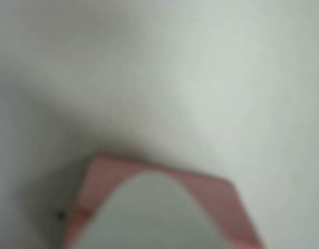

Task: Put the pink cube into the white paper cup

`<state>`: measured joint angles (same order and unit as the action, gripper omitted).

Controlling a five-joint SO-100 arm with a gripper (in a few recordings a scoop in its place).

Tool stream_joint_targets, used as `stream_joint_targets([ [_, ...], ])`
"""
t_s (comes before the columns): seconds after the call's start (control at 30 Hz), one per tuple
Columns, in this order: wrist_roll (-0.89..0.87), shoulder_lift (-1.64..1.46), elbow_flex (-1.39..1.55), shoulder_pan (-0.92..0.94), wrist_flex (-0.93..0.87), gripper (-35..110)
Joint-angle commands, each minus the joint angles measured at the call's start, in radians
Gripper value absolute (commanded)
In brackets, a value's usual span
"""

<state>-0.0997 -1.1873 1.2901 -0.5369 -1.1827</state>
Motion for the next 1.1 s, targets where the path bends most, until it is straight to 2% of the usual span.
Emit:
stream_joint_targets([
  [0.0, -0.006, -0.046, -0.089, -0.014, -0.055, 17],
  [0.4, 0.077, -0.252, -0.092, 0.083, -0.267, 17],
  [0.8, 0.209, -0.477, -0.086, 0.264, -0.417, 17],
  [1.07, 0.276, -0.606, -0.003, 0.383, -0.437, 17],
])
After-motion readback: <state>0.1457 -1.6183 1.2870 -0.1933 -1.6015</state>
